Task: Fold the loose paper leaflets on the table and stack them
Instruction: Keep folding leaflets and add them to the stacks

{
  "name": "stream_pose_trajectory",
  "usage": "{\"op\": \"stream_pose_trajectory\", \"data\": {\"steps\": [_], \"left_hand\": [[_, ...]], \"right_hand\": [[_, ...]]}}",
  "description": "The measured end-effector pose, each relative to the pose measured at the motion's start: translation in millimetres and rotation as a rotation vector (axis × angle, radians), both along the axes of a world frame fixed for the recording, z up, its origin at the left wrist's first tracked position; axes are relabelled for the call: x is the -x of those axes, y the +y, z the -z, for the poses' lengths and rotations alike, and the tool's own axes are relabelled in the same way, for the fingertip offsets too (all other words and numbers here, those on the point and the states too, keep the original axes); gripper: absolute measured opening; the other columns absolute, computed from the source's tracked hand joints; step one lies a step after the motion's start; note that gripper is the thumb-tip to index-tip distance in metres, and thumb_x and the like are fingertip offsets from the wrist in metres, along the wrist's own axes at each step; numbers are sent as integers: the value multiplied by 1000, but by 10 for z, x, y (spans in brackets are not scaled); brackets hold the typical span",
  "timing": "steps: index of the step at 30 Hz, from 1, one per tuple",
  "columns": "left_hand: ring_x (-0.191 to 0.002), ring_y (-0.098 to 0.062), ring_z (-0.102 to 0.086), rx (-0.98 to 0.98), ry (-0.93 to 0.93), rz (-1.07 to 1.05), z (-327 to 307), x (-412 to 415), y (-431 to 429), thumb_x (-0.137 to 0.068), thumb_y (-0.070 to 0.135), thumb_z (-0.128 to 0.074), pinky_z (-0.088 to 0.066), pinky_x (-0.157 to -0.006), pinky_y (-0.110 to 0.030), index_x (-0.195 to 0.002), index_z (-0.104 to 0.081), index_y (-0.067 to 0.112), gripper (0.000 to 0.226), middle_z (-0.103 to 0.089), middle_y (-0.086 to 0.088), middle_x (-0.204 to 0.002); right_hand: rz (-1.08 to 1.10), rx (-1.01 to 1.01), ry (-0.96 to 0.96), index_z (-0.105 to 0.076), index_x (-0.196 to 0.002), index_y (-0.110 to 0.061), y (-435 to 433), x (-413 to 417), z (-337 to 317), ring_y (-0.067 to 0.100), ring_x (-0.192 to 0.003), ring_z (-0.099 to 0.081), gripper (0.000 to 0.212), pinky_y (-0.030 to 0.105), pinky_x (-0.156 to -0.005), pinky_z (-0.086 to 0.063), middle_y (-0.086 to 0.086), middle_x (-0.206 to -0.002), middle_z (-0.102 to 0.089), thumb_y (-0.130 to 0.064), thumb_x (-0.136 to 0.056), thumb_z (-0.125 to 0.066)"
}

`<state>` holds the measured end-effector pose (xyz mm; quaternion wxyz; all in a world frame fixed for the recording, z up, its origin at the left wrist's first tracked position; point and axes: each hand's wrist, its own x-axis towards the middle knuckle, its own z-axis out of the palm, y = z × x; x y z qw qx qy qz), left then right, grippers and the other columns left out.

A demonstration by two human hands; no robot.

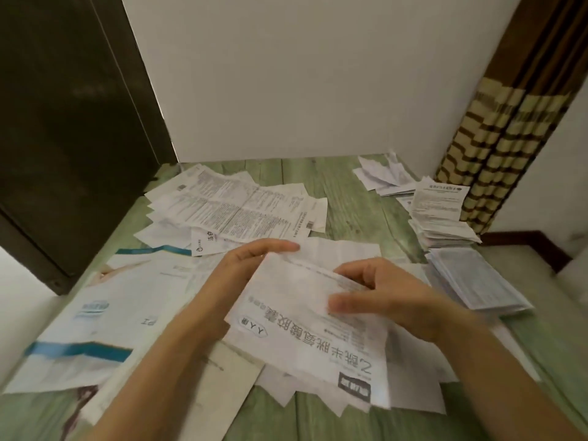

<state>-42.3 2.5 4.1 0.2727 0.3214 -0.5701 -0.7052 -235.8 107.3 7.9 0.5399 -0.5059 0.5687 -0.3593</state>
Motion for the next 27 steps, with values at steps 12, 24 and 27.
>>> {"op": "stream_pose_trajectory", "data": {"steps": [12,24,27], "left_hand": [[-88,-24,-71,85,-67,19,-8,64,203,-90,21,-53,-59,-74,-30,-103,-63,0,27,-74,-10,-95],[-77,-20,-72,55,-141,2,-46,-2,201,-93,10,-53,-58,-60,-25,-91,-68,9,15,-75,-7,-87],[-85,-27,-71,7,-109,-17,-16,-16,171,-95,4,-48,-60,-68,-34,-98,-66,8,19,-74,-12,-93]], "right_hand": [[474,170,-220,-61,-109,-13,-18,-151,145,21,-91,-70,18,31,-76,-58,5,-102,-73,-14,-93,-53],[457,97,-239,-66,-107,-11,-53,-124,174,26,-90,-71,21,38,-76,-58,8,-101,-73,-13,-87,-60],[449,100,-239,-65,-107,-15,-49,-122,178,25,-89,-70,23,34,-71,-58,6,-100,-73,-4,-93,-51]]}}
